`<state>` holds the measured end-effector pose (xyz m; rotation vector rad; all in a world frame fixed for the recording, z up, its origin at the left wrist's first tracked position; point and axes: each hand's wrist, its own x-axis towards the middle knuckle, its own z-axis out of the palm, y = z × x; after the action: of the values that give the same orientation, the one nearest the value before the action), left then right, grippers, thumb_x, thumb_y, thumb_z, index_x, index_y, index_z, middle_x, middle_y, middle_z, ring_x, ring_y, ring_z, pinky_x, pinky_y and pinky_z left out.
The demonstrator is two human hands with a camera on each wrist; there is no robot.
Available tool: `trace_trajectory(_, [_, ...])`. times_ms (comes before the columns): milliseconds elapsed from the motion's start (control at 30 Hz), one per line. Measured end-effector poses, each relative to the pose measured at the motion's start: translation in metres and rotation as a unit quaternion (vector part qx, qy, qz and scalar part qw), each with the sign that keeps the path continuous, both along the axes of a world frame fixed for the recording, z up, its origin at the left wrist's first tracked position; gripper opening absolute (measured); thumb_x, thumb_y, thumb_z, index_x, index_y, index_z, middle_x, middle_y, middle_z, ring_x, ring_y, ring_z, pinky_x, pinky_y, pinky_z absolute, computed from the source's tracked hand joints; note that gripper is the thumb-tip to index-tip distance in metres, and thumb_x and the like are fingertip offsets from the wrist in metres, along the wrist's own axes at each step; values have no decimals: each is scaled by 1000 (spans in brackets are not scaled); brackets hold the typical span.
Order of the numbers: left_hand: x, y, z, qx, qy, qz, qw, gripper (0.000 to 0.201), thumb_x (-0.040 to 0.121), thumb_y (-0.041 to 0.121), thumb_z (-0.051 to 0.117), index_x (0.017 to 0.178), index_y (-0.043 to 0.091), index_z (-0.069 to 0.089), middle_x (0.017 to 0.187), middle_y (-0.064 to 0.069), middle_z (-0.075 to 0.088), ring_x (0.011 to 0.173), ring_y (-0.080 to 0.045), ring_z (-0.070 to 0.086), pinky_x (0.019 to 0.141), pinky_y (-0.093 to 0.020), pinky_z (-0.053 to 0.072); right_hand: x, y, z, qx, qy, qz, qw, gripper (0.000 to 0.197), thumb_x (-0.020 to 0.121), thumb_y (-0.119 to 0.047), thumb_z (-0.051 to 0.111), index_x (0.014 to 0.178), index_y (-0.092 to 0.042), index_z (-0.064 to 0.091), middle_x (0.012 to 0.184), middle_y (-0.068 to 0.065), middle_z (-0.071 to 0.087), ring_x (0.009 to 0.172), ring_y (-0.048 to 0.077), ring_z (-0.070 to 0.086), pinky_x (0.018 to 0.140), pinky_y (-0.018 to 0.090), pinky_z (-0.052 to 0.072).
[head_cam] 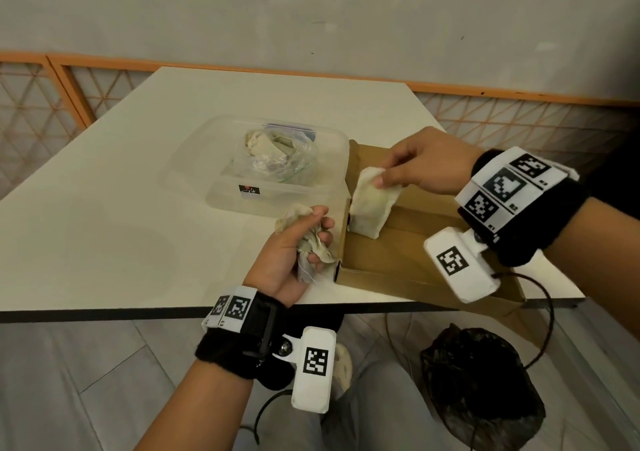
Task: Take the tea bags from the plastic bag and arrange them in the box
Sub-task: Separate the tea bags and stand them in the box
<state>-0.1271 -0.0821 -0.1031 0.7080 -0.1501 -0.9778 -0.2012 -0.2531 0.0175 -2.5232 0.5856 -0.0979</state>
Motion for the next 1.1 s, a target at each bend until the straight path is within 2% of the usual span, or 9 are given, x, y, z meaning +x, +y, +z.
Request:
trace_trajectory(100, [0, -1, 0, -3, 4, -8, 1000, 14, 77, 19, 61, 90, 15, 56, 72, 1, 57, 55, -2, 51, 33, -10, 34, -5, -5, 0, -54, 64, 16, 996, 14, 79, -29, 69, 87, -18, 74, 84, -3, 67, 83, 13, 57, 83, 31, 45])
trace_trajectory(300, [1, -1, -1, -13, 1, -11, 1000, 13, 78, 18, 59, 89, 14, 55, 72, 0, 56, 54, -3, 50, 34, -11, 33, -1, 10, -28, -40, 184, 68, 980, 5, 79, -35, 70, 76, -32, 68, 77, -14, 62, 77, 5, 51, 80, 26, 40])
trace_trajectory(433, [0, 0, 0, -11, -3, -10, 1000, 13, 78, 18, 59, 89, 14, 55, 72, 0, 56, 54, -3, 50, 33, -11, 33, 10, 7, -41, -23, 164, 31, 986, 11, 77, -28, 73, 85, -20, 73, 73, -5, 63, 69, 8, 52, 75, 26, 42])
trace_trajectory(600, [1, 1, 1, -9, -7, -16, 1000, 12, 79, 17, 59, 89, 14, 55, 71, 0, 56, 54, -3, 50, 34, -11, 33, 18, 1, -41, 96, 125, -45, 987, 13, 78, -12, 72, 88, -4, 70, 60, 8, 60, 51, 15, 50, 56, 24, 43])
trace_trajectory(733, [2, 1, -1, -9, -13, -21, 1000, 11, 80, 18, 58, 90, 14, 55, 71, 1, 57, 55, -2, 51, 34, -11, 33, 23, -1, -38, 140, 115, -76, 981, 7, 82, -6, 68, 88, -3, 67, 63, 10, 61, 39, 7, 56, 47, 17, 49])
trace_trajectory(867, [2, 0, -2, -13, -8, -22, 1000, 11, 80, 17, 58, 90, 14, 55, 71, 1, 57, 54, -3, 51, 34, -12, 32, 21, -1, -35, 134, 108, -83, 981, 16, 82, -9, 68, 96, 0, 65, 68, 11, 63, 55, 13, 59, 63, 24, 54])
trace_trajectory(967, [3, -1, -3, -9, 0, -18, 1000, 14, 80, 21, 58, 91, 13, 56, 73, 0, 56, 55, -4, 52, 35, -12, 34, 12, -2, -25, 21, 45, -84, 995, 13, 80, -11, 69, 91, -4, 64, 71, 5, 67, 62, 14, 62, 72, 30, 54])
trace_trajectory(1033, [4, -1, -3, 0, 17, -9, 1000, 18, 84, 28, 57, 94, 13, 58, 75, -2, 57, 60, -6, 54, 36, -12, 38, 4, 3, -21, -37, 12, -59, 998, 7, 82, -9, 63, 89, -11, 64, 74, -2, 65, 69, 12, 61, 72, 26, 52])
trace_trajectory(1100, [5, -1, -3, 6, 51, 2, 999, 22, 87, 31, 55, 96, 11, 60, 78, -4, 59, 66, -11, 58, 41, -17, 46, -3, 10, -24, -39, 52, -9, 998, 6, 83, -12, 63, 88, -15, 65, 74, -5, 63, 71, 10, 58, 69, 21, 47])
